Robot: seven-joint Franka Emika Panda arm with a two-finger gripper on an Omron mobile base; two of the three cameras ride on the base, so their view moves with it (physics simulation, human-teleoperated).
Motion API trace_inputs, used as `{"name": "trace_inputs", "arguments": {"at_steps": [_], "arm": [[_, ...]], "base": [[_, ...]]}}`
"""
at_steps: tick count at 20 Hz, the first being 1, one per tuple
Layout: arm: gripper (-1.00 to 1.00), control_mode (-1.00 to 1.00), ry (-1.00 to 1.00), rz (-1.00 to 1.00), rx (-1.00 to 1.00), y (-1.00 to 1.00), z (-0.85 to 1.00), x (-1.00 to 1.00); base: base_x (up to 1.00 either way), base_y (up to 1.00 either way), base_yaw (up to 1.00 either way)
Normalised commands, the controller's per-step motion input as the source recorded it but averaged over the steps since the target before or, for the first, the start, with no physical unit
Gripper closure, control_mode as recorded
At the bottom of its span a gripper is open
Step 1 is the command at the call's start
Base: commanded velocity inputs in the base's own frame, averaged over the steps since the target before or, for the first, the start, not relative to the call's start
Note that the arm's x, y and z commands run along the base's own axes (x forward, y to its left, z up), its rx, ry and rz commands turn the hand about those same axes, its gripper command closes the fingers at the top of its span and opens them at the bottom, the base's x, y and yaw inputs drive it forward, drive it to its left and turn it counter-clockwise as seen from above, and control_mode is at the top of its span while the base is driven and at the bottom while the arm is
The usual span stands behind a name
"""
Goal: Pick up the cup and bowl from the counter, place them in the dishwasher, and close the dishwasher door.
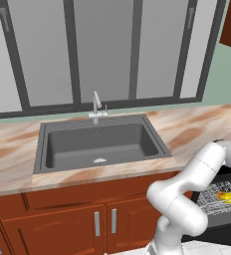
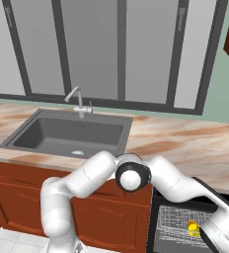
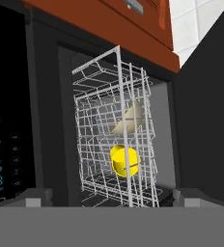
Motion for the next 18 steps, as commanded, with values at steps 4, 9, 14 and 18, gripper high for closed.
{"name": "trace_inputs", "arguments": {"at_steps": [4, 9, 14, 18], "arm": [[-1.00, -1.00, 0.00, 0.00, 0.02, 0.07, 0.03, -0.24], [-1.00, -1.00, -0.02, 0.00, -0.01, 0.45, -0.03, -0.40], [-1.00, -1.00, -0.08, 0.00, -0.09, 0.44, 0.00, -0.48], [-1.00, -1.00, -0.12, 0.00, -0.10, 0.26, 0.01, -0.48]], "base": [[0.00, 0.00, 0.00], [0.00, 0.00, 0.00], [0.00, 0.00, 0.00], [0.00, 0.00, 0.00]]}}
